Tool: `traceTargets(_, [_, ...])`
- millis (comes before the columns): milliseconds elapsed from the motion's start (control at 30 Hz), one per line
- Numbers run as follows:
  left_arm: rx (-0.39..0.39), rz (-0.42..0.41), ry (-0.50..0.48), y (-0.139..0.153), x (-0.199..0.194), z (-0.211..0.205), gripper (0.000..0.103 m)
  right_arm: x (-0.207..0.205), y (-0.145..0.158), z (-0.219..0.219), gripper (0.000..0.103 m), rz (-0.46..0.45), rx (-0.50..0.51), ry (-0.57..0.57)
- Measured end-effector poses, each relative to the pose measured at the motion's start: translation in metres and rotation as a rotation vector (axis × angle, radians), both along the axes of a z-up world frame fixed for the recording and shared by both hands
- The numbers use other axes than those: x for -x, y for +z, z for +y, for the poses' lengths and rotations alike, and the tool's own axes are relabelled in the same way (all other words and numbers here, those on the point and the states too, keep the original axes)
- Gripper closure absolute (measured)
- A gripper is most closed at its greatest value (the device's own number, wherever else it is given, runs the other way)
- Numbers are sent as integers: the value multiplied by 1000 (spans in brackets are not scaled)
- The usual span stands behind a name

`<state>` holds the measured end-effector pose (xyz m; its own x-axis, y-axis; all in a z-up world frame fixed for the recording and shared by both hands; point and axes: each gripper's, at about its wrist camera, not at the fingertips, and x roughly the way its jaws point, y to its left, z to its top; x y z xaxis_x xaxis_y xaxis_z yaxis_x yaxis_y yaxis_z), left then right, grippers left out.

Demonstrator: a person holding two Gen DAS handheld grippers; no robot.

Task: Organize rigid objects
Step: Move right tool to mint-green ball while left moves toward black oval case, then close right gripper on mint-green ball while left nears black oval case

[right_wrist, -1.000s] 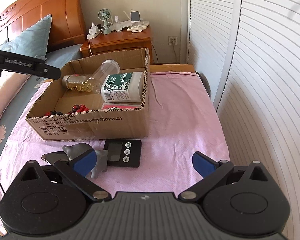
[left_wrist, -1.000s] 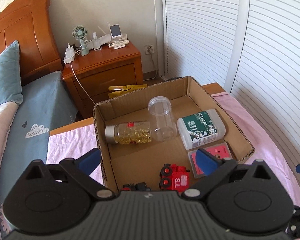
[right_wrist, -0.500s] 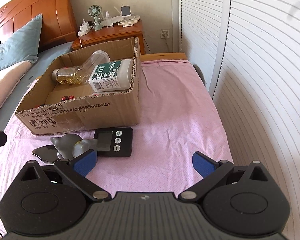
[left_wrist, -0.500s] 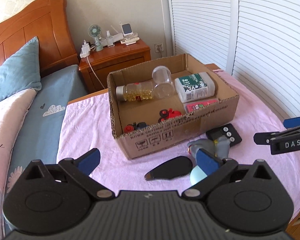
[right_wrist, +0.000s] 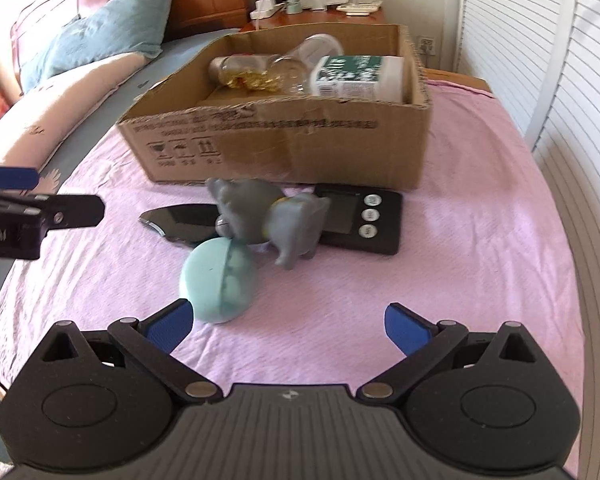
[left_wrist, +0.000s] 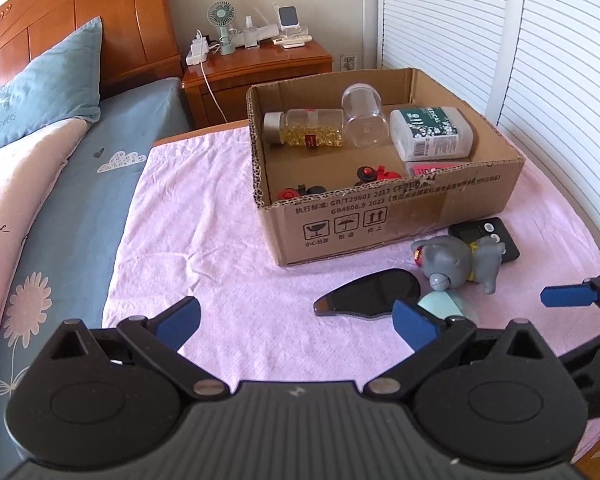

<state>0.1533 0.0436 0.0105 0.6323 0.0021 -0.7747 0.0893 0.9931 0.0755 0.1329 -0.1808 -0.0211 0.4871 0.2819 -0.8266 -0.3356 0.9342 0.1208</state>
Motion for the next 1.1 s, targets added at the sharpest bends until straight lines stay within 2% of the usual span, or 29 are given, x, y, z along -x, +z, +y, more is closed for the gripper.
traceTargets(200, [12,6,20,-6,-2,12,1,10,-9,34,1,-43,34,118])
traceTargets(267, [19,12,25,-9,-2,16,1,8,-14,41,6,-43,55,129])
traceTargets(400, [34,20,30,-13,-4,23,1,2,-18,49,9,-65,97,133])
traceTargets(533, [44,27,27,-16,-6,24,1,-5,-20,57,18,-81,133,127])
traceTargets(767, [33,42,6,-21,-8,18,1,-8,-16,60,44,-90,131,124])
traceTargets(1100, [14,75,-57,-27,-11,-6,1,4,-11,28,45,-73,154,76])
